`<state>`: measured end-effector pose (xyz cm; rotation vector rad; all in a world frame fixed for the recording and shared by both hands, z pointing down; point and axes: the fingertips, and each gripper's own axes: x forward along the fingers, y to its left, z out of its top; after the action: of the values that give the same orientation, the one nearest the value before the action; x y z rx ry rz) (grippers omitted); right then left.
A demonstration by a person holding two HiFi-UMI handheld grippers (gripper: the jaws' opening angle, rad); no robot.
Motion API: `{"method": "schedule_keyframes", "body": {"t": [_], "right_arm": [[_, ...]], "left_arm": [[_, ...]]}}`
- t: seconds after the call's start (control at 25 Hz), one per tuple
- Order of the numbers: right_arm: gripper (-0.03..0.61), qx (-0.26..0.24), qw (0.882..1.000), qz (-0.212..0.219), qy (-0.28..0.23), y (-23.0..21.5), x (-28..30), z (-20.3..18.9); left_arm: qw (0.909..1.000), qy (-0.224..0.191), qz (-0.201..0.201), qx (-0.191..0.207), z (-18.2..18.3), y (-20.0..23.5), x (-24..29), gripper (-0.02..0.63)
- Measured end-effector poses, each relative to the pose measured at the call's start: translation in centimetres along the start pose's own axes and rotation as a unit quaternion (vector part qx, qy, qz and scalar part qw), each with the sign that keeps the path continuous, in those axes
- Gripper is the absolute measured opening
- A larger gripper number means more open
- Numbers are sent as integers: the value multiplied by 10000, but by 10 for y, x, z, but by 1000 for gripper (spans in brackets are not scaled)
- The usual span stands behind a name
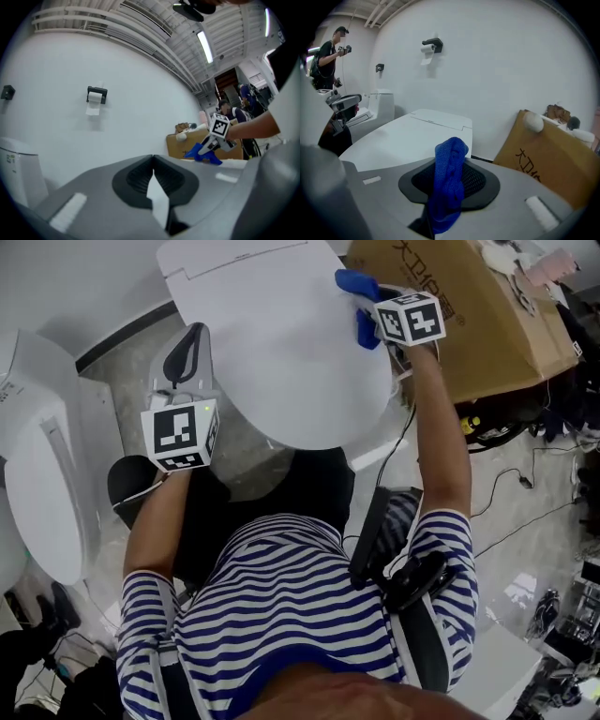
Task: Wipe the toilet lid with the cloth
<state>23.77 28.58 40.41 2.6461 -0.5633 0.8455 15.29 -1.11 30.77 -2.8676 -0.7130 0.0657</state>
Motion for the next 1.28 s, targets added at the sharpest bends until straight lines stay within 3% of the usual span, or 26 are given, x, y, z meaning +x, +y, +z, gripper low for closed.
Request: {"method": "schedule_keyframes", "body": {"t": [0.36,0.48,0.6,0.92,1.28], "right_arm": [[120,289,9987,355,236,7,17,-39],[118,118,9988,391,278,22,13,-41],[119,-11,9985,464,273,49,14,-33],[119,-83,9972,735,65,149,23,-7],[118,-273,9932,1134,-17,233,28,19]], "left_arm": [[9992,21,200,355,48,-15,-27,3],[9988,36,227,440,56,-12,-38,3],[9987,1,170,490,51,-11,-48,3],[9999,-48,-88,-17,12,-23,-70,3],[9996,-109,-243,-105,5,-22,-84,3]]}}
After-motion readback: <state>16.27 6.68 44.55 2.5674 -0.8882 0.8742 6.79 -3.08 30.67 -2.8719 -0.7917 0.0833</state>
